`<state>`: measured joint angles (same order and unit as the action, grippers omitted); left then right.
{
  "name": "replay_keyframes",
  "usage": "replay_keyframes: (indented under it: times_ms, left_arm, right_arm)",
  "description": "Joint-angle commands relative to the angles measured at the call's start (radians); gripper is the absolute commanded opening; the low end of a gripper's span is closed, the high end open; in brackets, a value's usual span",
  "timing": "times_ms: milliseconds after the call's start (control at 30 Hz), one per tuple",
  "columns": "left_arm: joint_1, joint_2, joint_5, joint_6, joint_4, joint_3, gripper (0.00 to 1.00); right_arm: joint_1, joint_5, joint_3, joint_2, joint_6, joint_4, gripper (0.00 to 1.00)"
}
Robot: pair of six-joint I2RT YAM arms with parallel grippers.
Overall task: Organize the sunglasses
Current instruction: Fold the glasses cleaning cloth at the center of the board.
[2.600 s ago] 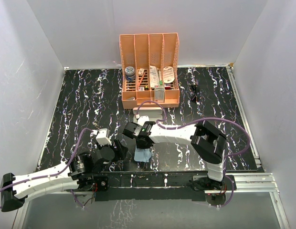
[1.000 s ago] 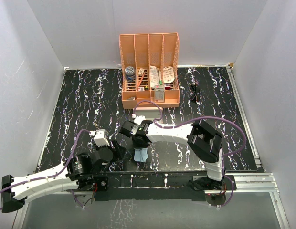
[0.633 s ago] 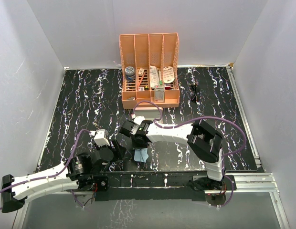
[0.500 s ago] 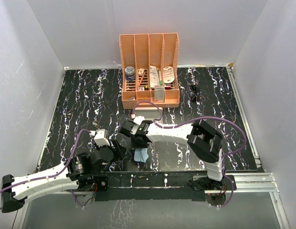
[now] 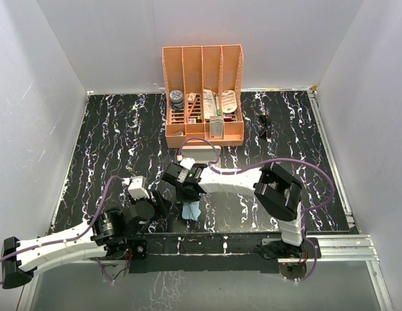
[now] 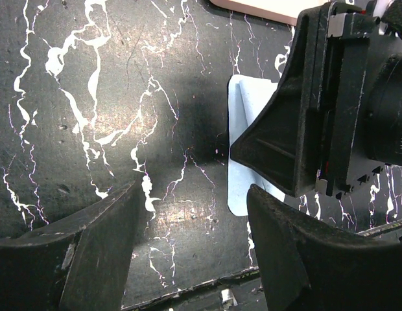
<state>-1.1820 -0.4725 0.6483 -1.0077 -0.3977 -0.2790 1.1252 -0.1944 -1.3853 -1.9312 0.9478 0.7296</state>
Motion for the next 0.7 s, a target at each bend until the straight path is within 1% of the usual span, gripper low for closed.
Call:
replay_keyframes:
  times_ms: [0, 33, 100, 200, 400, 667]
  left_arm:
    - [-0.001, 0.011, 0.018, -0.005, -0.016, 0.002, 0.64]
    - [-0.001, 0.012, 0.019, -0.006, -0.019, 0.001, 0.64]
    - [-0.001, 0.014, 0.02, -0.008, -0.023, 0.0, 0.64]
    - [-0.001, 0.02, 0.023, -0.008, -0.024, 0.0, 0.64]
    - [0.0, 0.011, 0.024, -0.004, -0.017, -0.003, 0.64]
    - [-0.001, -0.015, 0.023, 0.001, -0.008, -0.016, 0.64]
  right_arm:
    - [0.005, -0.008, -0.028, -0.015, -0.004, -0.024, 0.32]
    - [0.005, -0.011, -0.027, -0.018, -0.005, -0.024, 0.32]
    - [0.005, -0.017, -0.023, -0.016, -0.003, -0.025, 0.35]
    - [0.005, -0.026, -0.022, -0.01, 0.0, -0.018, 0.35]
    - [0.005, -0.052, -0.004, 0.023, 0.006, -0.002, 0.43]
    - [0.005, -0.091, 0.066, 0.121, 0.031, 0.001, 0.43]
